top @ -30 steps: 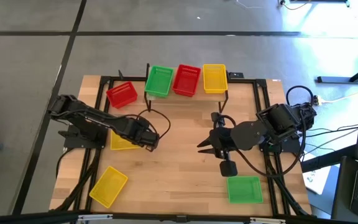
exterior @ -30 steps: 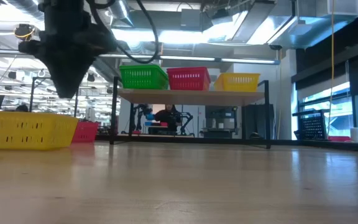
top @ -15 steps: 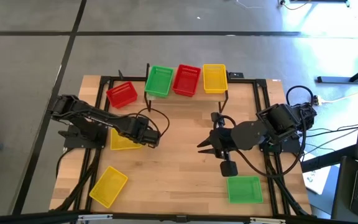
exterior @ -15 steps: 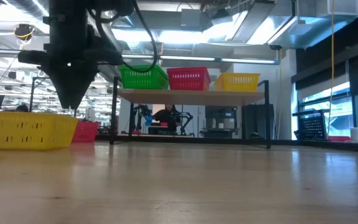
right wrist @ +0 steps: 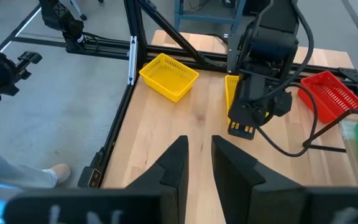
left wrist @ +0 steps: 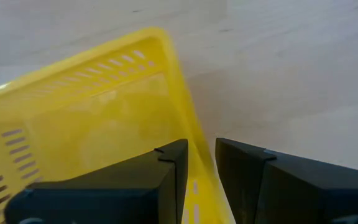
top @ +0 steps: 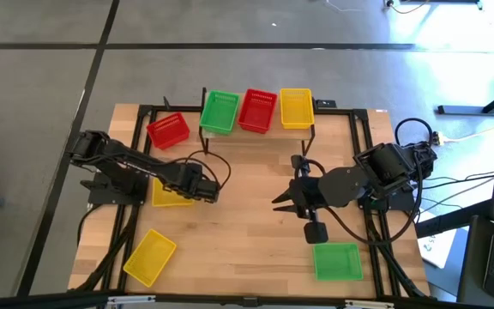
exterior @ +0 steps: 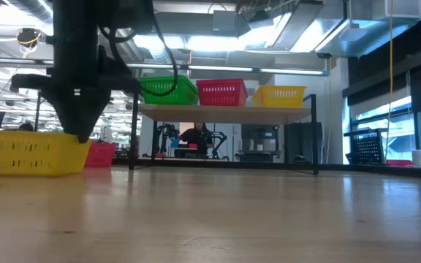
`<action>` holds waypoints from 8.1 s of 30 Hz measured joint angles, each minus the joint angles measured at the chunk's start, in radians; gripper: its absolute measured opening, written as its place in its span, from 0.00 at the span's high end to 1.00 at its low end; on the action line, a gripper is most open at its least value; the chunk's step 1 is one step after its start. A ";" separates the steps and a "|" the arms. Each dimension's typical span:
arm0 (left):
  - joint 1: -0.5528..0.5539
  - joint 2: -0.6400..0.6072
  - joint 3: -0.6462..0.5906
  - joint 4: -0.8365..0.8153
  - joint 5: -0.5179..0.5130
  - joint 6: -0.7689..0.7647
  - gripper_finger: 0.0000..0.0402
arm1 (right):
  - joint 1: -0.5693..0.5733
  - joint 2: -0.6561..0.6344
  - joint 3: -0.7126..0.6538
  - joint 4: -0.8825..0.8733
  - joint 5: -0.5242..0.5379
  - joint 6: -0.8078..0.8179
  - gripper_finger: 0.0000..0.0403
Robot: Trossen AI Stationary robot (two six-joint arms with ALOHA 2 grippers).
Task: Stack baskets on shelf by color
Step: Stack the top yellow bin on top of the yellow bin on the shelf
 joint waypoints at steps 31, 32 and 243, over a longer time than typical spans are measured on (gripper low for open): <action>-0.075 -0.002 -0.034 0.312 0.131 0.495 1.00 | 0.000 0.000 0.000 0.000 0.000 -0.002 0.83; -0.087 -0.002 -0.021 0.315 0.139 0.550 1.00 | 0.000 0.000 0.000 0.000 0.000 -0.001 0.83; -0.271 -0.867 0.064 0.176 -0.192 1.501 0.81 | -0.365 0.715 -0.008 -0.200 -0.206 1.339 0.83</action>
